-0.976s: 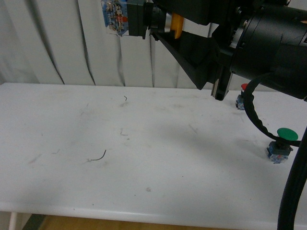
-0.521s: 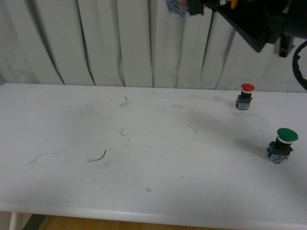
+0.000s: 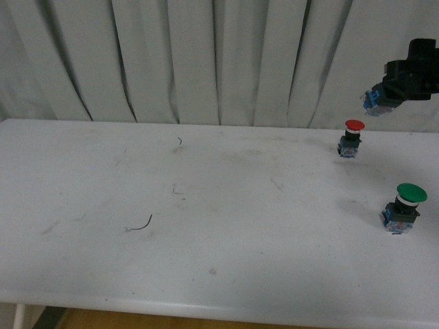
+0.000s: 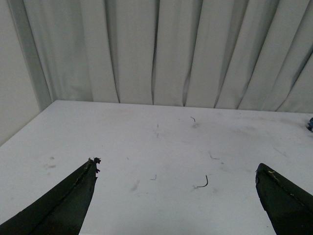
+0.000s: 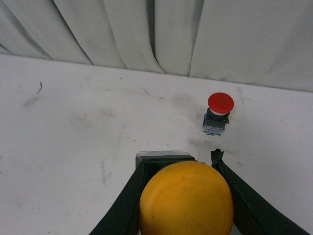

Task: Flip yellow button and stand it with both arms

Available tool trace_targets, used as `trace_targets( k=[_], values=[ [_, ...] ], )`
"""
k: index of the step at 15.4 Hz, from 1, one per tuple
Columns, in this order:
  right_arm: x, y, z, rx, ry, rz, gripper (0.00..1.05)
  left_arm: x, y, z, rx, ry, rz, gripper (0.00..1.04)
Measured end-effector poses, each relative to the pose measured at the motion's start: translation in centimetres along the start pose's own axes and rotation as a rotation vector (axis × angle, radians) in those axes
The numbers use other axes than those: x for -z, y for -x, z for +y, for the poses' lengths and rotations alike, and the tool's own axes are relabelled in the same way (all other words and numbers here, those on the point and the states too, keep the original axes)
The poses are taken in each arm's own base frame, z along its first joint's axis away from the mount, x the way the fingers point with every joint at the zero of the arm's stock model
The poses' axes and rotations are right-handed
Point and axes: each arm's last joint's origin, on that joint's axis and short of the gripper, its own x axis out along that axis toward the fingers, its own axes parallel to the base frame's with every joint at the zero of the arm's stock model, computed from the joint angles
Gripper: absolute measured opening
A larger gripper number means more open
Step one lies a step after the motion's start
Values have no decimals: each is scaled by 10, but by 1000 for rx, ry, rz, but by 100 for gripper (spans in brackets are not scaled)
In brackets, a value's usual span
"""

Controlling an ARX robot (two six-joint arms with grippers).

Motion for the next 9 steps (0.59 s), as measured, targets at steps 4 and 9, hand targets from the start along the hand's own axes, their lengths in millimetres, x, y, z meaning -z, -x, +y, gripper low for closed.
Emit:
trace_targets(
  k=[4,9],
  values=[
    [-10,-36,-16,48,72,128,35,0,0,0,0,0,0,98],
    [9,-85,-51,157,70,307,35,0,0,0,0,0,0,98]
  ],
)
